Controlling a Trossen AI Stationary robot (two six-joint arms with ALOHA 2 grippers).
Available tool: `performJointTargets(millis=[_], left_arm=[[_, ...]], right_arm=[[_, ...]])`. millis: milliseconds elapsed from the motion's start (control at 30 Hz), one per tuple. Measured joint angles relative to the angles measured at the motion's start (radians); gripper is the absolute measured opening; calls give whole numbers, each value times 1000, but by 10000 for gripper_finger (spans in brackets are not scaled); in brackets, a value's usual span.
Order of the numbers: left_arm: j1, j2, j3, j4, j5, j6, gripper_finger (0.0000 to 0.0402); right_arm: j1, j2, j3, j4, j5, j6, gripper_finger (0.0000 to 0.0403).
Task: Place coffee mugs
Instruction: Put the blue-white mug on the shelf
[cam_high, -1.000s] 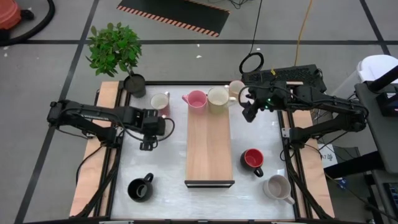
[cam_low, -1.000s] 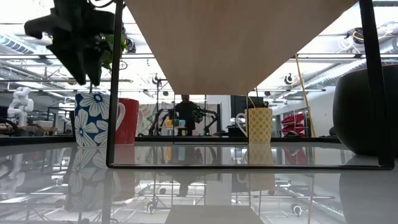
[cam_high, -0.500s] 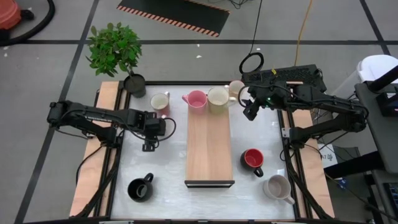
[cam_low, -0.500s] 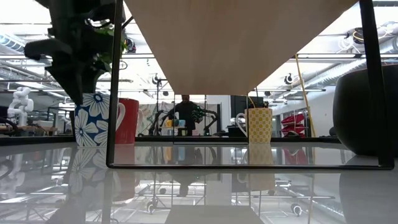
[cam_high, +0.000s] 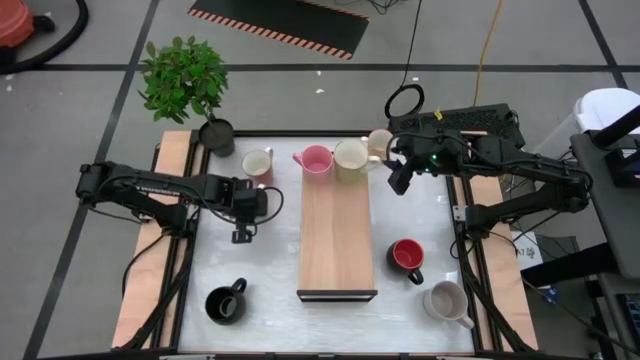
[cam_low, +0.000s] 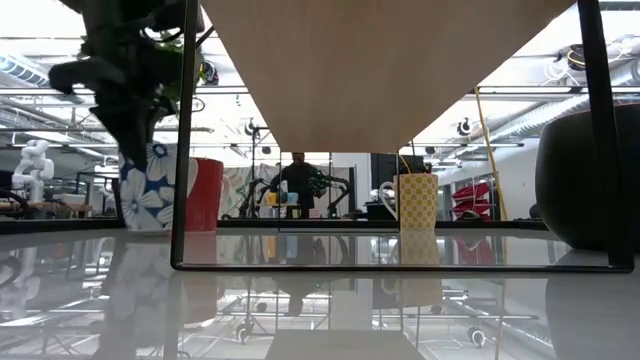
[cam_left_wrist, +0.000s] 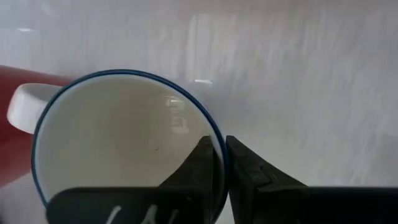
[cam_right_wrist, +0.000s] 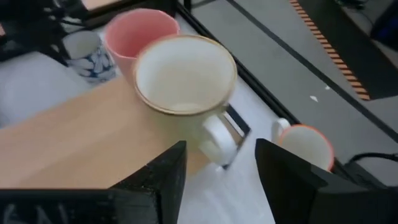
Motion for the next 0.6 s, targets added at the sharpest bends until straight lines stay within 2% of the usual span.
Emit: performJointTargets(millis=[233, 400, 500, 600], left_arm=[[0, 0, 110, -39, -2, -69, 22], [-1, 0, 219, -53, -3, -103, 22], [-10, 0, 287, -71, -3, -74, 22], [-25, 0, 355, -90, -1, 21, 22]], right_arm=[[16, 0, 0, 48, -24, 43, 154], [44, 0, 0, 134, -23, 52, 161], [63, 0, 0, 198, -24, 67, 174], [80, 0, 0, 257, -44, 98, 188]])
